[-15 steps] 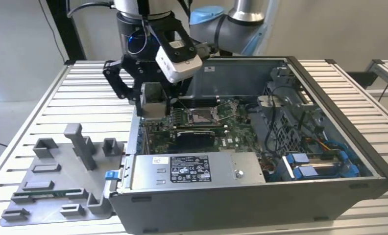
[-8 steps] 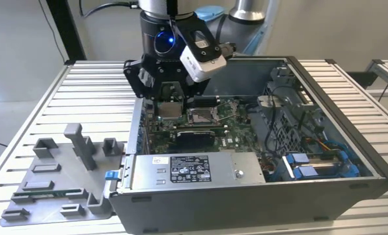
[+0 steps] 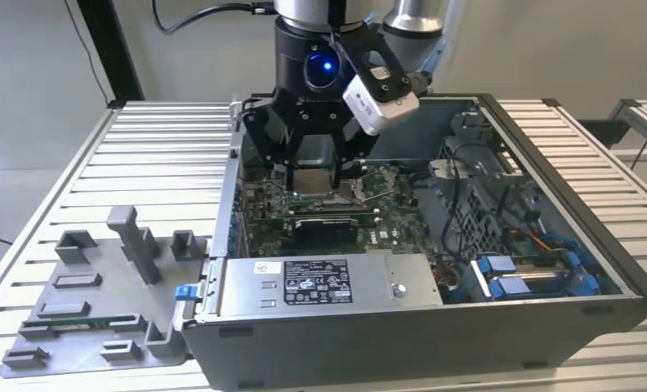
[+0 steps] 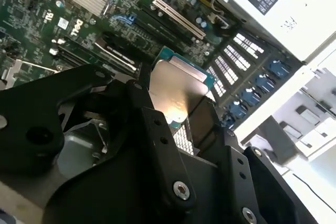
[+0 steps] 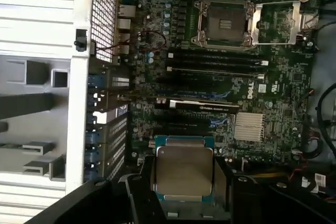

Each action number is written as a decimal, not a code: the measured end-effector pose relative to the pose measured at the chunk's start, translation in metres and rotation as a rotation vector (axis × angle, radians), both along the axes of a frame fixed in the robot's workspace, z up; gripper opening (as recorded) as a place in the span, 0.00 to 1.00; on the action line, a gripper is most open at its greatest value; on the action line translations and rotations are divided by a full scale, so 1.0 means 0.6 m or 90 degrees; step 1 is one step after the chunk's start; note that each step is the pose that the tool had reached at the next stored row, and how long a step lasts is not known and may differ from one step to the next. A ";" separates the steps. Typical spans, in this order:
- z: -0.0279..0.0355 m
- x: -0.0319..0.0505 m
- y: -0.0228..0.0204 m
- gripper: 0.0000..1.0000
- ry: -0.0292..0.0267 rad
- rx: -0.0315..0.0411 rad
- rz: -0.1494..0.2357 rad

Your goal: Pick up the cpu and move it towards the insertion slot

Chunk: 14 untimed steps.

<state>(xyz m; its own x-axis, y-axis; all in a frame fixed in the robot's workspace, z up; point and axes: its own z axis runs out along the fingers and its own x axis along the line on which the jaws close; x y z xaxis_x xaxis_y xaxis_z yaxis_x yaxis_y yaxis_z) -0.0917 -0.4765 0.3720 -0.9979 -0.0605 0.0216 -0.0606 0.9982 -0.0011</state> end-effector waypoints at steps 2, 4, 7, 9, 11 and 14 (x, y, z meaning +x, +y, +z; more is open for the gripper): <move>0.000 0.015 0.0008 0.00 0.0000 0.0000 0.000; 0.000 0.030 0.0014 0.00 0.0000 0.0001 0.000; 0.000 0.046 0.0026 0.00 -0.0002 0.0001 0.000; 0.000 0.057 0.0034 0.00 -0.0002 0.0000 0.000; 0.000 0.067 0.0042 0.00 -0.0003 0.0001 0.000; 0.000 0.070 0.0044 0.00 -0.0003 0.0000 0.000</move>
<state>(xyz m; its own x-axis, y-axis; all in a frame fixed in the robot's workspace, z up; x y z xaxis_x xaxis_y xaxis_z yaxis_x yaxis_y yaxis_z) -0.0498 -0.4739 0.3720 -0.9979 -0.0605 0.0211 -0.0606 0.9982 -0.0012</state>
